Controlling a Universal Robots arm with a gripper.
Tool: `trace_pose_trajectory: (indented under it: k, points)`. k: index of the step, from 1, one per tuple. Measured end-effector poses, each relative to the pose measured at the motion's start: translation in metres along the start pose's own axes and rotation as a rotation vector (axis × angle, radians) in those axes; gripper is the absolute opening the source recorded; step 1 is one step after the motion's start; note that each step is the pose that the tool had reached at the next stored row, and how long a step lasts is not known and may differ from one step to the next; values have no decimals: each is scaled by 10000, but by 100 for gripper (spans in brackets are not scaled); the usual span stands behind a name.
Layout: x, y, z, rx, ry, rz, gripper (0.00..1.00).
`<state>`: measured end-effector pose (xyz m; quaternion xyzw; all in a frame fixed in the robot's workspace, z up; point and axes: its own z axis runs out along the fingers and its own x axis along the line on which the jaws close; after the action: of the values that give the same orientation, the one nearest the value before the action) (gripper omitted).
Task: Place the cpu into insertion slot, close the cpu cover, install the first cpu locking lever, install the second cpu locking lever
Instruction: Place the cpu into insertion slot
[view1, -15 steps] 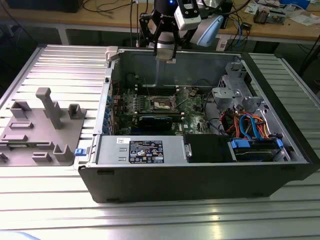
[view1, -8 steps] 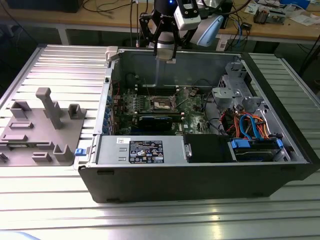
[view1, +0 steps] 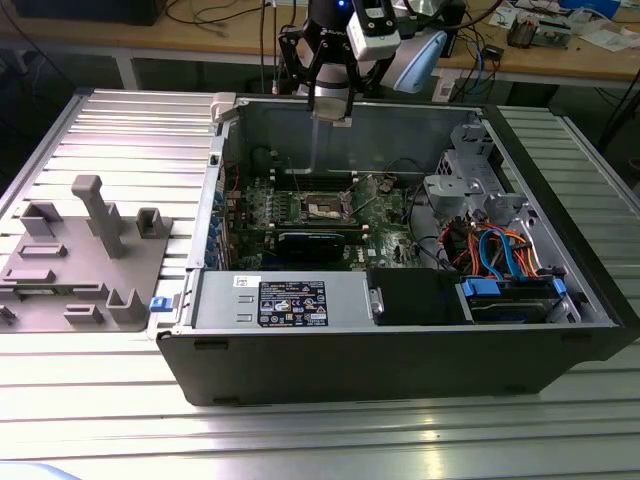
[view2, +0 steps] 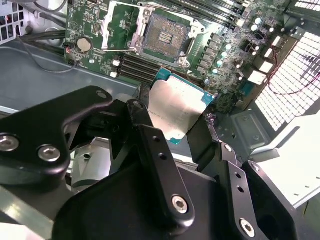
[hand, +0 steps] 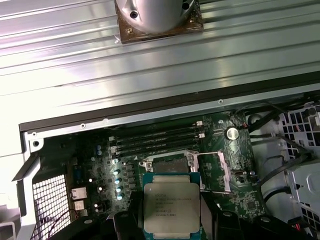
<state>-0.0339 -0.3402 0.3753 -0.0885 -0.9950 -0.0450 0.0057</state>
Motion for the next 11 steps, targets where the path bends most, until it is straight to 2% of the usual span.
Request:
trace_pose_trajectory:
  k: [4,11]
  points:
    - [0,0,0,0,-32,349,54]
    - [0,0,0,-1,-35,389,54]
